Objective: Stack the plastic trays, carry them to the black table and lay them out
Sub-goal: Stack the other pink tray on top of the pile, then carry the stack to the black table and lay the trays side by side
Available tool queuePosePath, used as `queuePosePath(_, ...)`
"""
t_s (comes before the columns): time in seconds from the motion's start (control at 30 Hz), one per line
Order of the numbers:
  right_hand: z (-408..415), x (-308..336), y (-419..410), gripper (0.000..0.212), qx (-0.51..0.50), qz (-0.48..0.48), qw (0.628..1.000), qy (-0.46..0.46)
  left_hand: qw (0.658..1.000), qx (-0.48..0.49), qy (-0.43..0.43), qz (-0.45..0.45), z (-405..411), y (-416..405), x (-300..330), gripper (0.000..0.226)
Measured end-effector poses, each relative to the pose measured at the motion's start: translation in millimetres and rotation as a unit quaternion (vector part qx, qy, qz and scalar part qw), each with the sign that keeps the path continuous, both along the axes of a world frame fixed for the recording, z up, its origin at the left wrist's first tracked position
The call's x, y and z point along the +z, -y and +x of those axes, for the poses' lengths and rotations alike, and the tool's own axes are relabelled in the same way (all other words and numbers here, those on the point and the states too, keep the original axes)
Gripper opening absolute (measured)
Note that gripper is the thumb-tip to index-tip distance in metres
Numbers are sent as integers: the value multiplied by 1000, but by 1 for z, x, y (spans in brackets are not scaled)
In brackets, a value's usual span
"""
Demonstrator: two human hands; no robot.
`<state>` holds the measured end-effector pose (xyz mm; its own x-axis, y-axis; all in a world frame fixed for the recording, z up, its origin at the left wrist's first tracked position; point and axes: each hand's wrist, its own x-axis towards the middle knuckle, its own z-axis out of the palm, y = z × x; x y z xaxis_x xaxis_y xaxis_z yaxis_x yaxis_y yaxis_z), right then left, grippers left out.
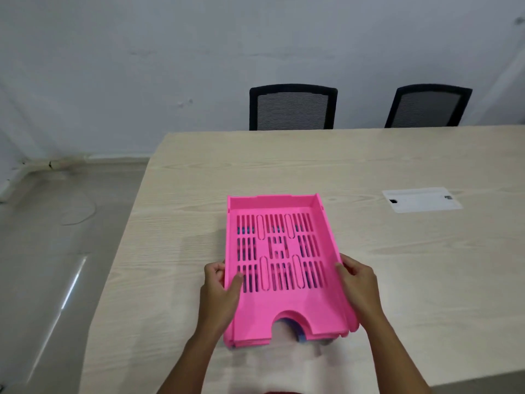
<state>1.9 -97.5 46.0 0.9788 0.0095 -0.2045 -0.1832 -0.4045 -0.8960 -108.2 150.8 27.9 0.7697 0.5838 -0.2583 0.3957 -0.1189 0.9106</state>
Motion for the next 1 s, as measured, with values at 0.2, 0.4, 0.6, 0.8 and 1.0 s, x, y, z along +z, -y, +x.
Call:
queuePosePath(0.2,3,-1,3,28,7,-7,1000,-6,1000,-8,-5,18,3,-2,1,28)
queuePosePath(0.4,10,-3,14,27,2,-3,1000,-17,1000,-15,1,22,6,7,-3,27)
queuePosePath(0.6,26,-5,17,18,-10,32,999,-16,998,18,29,-47,12,0,-2,37)
queuePosePath(0.8,47,-27,17,44,83,153,969,-174,968,-11,-35,-249,30,-12,-19,87)
queuePosePath(1.0,53,-33,15,54,118,216,939,-241,951,-24,-8,-309,22,-7,-19,64)
